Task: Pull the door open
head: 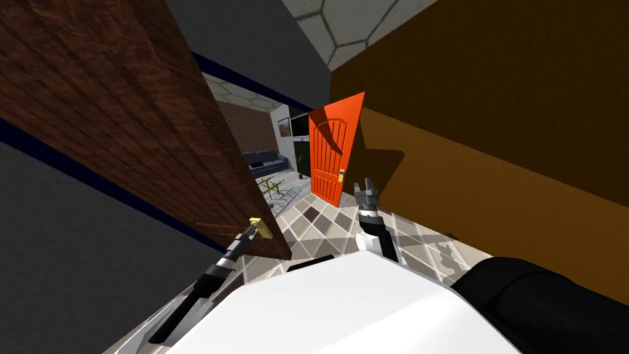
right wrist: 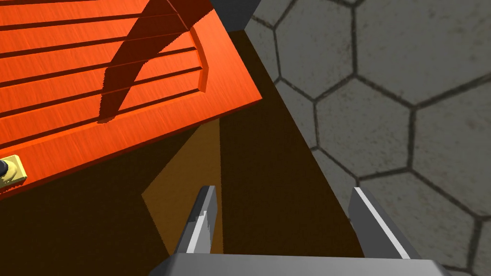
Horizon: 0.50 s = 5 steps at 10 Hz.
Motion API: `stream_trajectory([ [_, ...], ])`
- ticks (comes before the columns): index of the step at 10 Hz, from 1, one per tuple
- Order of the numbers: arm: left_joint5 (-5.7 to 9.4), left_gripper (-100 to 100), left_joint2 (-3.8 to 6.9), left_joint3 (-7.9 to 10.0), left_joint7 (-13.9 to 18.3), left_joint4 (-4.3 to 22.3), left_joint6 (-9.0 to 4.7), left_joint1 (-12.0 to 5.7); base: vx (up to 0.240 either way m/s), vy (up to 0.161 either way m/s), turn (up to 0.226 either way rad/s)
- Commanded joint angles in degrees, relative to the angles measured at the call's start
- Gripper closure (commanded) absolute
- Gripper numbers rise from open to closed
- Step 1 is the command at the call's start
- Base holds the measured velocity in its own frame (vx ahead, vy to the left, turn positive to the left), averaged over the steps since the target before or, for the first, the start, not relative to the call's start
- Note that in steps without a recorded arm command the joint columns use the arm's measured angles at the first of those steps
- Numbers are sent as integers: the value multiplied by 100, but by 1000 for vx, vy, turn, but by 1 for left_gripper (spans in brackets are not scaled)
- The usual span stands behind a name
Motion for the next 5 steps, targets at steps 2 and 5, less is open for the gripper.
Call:
stream_trajectory([
  [2,-10,100,87,-45,69,85,-136,6,-176,107,-104],
  [5,-20,100,175,-90,139,151,-274,3,-176,109,-127],
])
